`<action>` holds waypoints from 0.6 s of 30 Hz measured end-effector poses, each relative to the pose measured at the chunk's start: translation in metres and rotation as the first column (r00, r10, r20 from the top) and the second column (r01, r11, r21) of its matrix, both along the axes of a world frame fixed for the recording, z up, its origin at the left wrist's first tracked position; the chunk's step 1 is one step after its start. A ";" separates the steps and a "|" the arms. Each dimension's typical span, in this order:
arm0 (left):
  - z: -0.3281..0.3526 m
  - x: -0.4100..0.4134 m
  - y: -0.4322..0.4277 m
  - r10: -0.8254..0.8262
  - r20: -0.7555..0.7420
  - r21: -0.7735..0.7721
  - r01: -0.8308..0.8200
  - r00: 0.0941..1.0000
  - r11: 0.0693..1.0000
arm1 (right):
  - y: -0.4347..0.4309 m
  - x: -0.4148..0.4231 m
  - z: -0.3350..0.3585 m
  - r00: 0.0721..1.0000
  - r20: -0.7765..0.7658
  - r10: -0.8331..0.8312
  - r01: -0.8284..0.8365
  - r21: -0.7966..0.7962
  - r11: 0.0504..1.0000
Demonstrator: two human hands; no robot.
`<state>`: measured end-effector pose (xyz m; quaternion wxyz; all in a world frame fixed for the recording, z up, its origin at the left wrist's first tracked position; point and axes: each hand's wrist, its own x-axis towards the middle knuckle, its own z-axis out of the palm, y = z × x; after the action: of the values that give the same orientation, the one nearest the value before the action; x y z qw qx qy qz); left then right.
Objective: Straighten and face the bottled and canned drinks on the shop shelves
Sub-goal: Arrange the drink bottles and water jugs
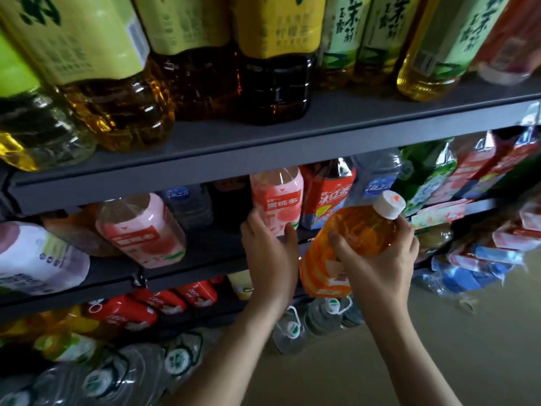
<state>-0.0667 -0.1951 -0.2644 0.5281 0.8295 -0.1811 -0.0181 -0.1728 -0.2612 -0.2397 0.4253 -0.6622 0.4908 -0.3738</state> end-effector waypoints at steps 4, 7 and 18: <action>-0.007 0.001 -0.016 0.059 0.046 0.019 -0.060 0.997 0.998 | -0.013 -0.005 -0.003 0.998 -0.020 0.053 -0.053 0.013 0.999; -0.012 0.005 -0.027 0.100 0.071 -0.018 -0.099 0.992 0.995 | -0.019 0.002 -0.007 0.995 -0.052 0.084 -0.086 -0.044 0.995; -0.047 0.040 -0.003 0.068 0.411 -0.122 -0.019 0.909 0.992 | -0.016 0.041 -0.041 0.980 0.040 0.193 -0.178 -0.238 0.955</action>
<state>-0.0262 -0.1982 -0.3118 0.5249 0.7864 -0.2710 0.1805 -0.1317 -0.2770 -0.2811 0.3928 -0.7386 0.3656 -0.4081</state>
